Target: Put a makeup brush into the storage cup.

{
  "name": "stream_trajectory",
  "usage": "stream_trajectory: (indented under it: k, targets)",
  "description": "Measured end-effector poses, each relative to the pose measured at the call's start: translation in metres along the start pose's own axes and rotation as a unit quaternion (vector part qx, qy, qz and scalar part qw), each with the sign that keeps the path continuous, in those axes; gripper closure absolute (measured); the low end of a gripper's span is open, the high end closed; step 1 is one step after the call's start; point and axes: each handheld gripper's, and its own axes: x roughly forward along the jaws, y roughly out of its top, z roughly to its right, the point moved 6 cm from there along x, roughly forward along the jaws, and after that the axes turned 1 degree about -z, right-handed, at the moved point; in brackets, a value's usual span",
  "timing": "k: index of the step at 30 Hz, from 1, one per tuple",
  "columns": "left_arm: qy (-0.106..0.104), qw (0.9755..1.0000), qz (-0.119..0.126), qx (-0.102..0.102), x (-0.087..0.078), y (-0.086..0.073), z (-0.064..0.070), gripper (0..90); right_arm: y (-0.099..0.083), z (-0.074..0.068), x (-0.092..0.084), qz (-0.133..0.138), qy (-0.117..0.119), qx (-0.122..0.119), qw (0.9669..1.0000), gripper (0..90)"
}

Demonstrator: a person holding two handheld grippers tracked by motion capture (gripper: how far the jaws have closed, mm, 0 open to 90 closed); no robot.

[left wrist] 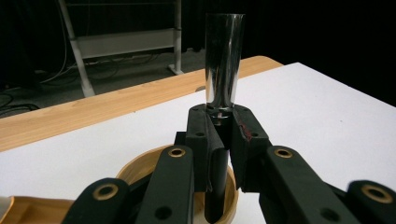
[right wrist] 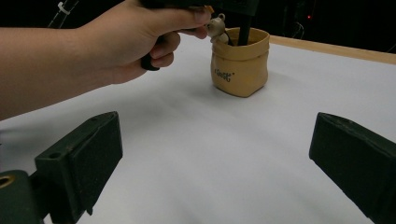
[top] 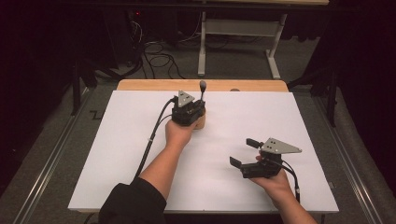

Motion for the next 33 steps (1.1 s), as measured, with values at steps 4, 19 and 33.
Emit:
stream_trajectory:
  k: [4, 19, 33]
  targets:
    - [0.001, 1.0000, 0.001, 0.003, 0.000, 0.001, 0.000, 78.9, 0.000, 0.000, 0.000, 0.000, 0.000, 0.001, 1.0000, 3.2]
    - [-0.013, 0.9996, 0.023, 0.006, -0.007, 0.013, 0.010, 53.3, 0.000, 0.000, 0.001, 0.002, 0.003, 0.002, 1.0000, 3.3]
    - [-0.020, 0.9998, 0.006, -0.002, -0.010, 0.011, 0.013, 47.3, 0.000, 0.000, 0.001, 0.001, 0.002, 0.004, 1.0000, 3.3]
